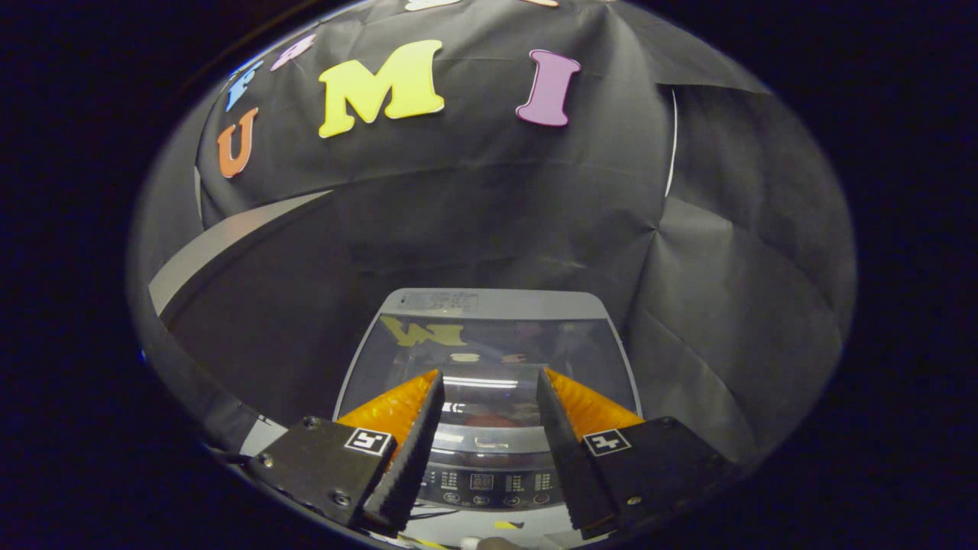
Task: Put the clothes into the washing machine and then close the washing machine lid.
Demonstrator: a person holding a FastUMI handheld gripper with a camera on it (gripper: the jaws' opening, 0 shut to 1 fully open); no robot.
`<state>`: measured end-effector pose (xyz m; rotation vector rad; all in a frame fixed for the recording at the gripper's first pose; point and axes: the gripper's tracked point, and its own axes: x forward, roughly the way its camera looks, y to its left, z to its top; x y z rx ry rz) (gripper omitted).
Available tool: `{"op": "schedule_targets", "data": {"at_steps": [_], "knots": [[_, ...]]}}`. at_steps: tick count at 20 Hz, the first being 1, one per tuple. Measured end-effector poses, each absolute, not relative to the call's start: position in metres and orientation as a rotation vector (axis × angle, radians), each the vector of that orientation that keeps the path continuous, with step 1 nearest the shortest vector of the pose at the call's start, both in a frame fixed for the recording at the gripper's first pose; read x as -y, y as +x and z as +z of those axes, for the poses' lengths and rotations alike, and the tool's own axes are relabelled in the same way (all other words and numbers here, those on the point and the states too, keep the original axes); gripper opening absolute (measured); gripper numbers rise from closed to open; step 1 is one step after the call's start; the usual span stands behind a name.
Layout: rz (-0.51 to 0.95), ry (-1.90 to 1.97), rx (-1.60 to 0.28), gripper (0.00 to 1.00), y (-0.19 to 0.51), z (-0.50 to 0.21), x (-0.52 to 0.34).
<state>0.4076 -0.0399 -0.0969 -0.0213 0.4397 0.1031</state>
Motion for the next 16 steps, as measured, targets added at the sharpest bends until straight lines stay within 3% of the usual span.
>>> {"op": "schedule_targets", "data": {"at_steps": [9, 16], "knots": [[0.101, -0.033, -0.416, 0.77, 0.358, -0.104, 0.043], [0.056, -0.035, -0.309, 0.77, 0.253, -0.098, 0.036]]}}
